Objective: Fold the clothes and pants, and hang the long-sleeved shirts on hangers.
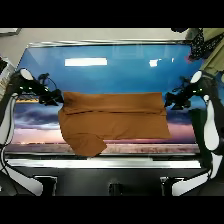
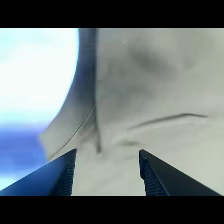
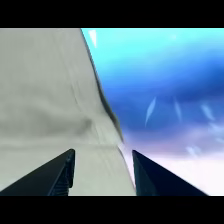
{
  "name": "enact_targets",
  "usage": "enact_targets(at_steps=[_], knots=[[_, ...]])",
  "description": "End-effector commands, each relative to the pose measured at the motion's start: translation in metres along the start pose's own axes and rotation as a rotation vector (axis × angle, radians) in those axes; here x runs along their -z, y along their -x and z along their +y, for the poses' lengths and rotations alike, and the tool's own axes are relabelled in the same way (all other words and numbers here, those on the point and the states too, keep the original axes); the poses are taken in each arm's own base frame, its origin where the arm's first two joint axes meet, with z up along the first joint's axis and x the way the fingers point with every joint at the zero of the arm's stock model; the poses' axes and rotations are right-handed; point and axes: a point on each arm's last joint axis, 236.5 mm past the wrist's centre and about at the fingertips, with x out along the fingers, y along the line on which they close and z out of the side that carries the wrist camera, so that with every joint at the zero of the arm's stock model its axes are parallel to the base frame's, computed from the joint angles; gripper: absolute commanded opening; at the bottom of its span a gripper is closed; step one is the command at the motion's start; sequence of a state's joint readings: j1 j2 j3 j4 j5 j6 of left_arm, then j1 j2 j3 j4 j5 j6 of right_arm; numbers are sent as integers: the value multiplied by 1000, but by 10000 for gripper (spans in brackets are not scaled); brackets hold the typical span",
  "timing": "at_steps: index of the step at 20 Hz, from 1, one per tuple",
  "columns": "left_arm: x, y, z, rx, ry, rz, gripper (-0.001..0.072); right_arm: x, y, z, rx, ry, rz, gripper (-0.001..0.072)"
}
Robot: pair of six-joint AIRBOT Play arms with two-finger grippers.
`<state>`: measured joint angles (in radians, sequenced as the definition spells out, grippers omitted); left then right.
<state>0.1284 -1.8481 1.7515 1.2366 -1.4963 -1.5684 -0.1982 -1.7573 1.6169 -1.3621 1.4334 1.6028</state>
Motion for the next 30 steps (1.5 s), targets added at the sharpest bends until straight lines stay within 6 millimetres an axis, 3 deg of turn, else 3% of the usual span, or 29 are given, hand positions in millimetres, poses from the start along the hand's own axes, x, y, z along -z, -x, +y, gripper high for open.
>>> enact_targets(at_steps=[1, 3, 5, 7, 9, 11, 14, 17, 26, 30], knots=[[13, 54, 17, -10, 27, -58, 461, -1, 52, -17, -35, 18, -120, 427], [40, 73, 34, 24, 104, -86, 461, 18, 63, -23, -123, -17, -147, 427], [81, 69, 46, 87, 200, -90, 461, 48, 58, -20, -223, -49, -145, 426], [132, 45, 48, 142, 293, -61, 461, 78, 46, -16, -268, -96, -127, 426], [184, 13, 35, 200, 361, -3, 461, 103, 35, -7, -298, -113, -103, 426], [218, -15, 17, 273, 422, 22, 461, 121, 32, 2, -330, -121, -86, 425], [248, -43, -1, 339, 460, 51, 461, 133, 39, 8, -343, -109, -81, 425], [262, -62, -12, 340, 441, 78, 461, 138, 49, 12, -345, -104, -93, 425], [244, -82, -51, 377, 395, 21, 461, 149, 68, 18, -346, -94, -115, 425], [255, -96, -67, 395, 405, 91, 449, 150, 72, 19, -344, -89, -128, 425]])
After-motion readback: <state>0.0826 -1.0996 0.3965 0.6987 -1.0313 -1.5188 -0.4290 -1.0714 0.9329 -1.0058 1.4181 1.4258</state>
